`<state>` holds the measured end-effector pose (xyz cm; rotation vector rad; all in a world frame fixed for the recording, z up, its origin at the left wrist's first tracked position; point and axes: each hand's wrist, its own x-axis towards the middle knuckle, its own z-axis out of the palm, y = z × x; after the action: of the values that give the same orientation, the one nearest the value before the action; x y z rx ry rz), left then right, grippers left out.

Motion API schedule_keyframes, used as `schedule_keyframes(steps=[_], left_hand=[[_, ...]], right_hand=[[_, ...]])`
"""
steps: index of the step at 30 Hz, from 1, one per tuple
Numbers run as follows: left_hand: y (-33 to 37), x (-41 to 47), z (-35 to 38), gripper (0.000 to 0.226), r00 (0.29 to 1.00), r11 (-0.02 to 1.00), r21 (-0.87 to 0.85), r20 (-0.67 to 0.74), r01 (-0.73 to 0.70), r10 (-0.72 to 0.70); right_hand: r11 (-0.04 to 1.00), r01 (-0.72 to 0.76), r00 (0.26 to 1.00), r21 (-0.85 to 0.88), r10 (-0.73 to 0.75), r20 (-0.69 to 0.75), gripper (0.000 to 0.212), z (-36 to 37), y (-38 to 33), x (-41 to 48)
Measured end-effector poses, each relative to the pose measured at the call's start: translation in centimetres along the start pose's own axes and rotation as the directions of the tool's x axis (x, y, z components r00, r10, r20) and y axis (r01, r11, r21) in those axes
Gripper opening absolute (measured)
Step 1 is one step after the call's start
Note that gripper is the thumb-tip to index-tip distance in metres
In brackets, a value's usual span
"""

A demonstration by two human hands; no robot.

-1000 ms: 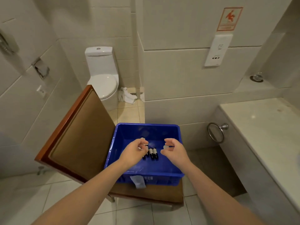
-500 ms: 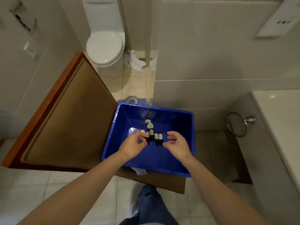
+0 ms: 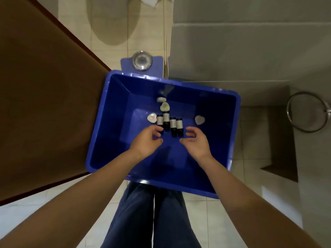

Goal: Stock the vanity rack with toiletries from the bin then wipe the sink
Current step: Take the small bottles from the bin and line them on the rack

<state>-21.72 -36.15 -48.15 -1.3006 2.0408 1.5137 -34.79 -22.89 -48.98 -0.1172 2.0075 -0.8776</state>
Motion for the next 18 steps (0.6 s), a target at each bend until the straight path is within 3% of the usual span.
schedule_keyframes(steps=[5,9,12,18], left_hand=[[-2.5,4.6,2.2,0.056,1.000,0.997,0.083,-0.014,-0.013,0.014],[-3.8,7.3,3.0,0.075,0.998,0.969,0.240,-0.024,-0.052,0.059],[-4.7,9.2,3.2,0.081,0.993,0.940,0.328,-0.036,-0.094,0.112],[-5.8,11.2,3.8,0.087,0.976,0.856,0.477,0.026,-0.201,0.214]], right_hand=[[0.998,0.043,0.999,-0.050,-0.044,-0.022,0.054,1.7,2.2,4.8],[0.957,0.132,0.991,-0.258,-0.126,0.040,0.076,2.5,3.2,7.7],[0.886,0.182,0.983,-0.427,-0.154,0.098,0.087,3.1,3.7,9.5],[0.832,0.173,0.985,-0.527,-0.145,0.094,0.087,3.7,4.2,11.2]])
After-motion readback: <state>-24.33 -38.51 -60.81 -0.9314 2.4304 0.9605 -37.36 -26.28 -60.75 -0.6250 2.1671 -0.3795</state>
